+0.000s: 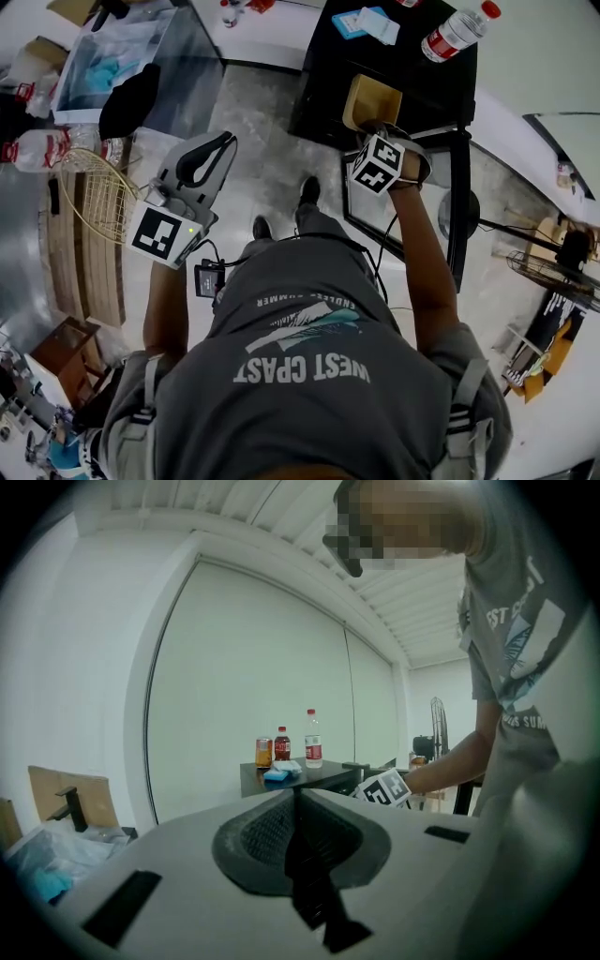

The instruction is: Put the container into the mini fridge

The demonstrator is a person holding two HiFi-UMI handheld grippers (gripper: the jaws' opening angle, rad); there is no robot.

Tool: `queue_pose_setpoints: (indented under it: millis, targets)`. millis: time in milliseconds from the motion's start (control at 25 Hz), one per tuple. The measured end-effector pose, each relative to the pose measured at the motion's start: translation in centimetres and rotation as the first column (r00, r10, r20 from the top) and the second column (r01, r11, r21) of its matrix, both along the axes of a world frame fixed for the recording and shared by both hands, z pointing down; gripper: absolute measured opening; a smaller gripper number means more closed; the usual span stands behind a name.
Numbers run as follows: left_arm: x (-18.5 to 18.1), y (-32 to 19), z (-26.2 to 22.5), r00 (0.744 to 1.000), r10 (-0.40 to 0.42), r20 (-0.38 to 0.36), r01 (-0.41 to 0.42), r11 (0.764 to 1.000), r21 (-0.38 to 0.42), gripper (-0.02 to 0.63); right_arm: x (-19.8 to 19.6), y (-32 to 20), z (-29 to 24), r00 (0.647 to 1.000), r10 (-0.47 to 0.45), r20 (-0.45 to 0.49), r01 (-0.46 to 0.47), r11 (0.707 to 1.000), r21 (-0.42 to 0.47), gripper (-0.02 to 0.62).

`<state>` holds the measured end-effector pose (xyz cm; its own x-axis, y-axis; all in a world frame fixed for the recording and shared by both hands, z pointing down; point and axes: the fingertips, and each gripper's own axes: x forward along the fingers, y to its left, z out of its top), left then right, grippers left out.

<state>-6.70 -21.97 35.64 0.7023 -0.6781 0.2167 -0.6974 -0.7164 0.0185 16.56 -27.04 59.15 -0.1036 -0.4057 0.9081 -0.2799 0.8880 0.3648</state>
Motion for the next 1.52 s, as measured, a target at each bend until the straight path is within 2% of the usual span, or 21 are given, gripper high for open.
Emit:
queue_pose_setpoints:
  millis: [840, 1320, 1520]
  targets:
    - [0.7, -0.2, 1.7, 0.999, -0.044, -0.010, 0.044, 0.998, -0.045, 0.035, 2.4, -5.0, 0.6, 0.996, 0.000, -0.086, 0.015, 0.984, 0.178, 0.071]
    - [1.0, -0.4, 2.5, 0.998, -0.064, -0.008, 0.063, 0.996, -0.064, 0.035, 3.7, -8.2, 1.1, 0.990, -0.014, -0.139, 0.057, 0.948, 0.314, 0.115]
    - [1.0, -0.2, 2.9, 0.998, -0.069, -0.008, 0.068, 0.995, -0.074, 0.035, 3.6, -9.3, 0.6, 0.991, -0.008, -0.134, 0.061, 0.919, 0.389, 0.130]
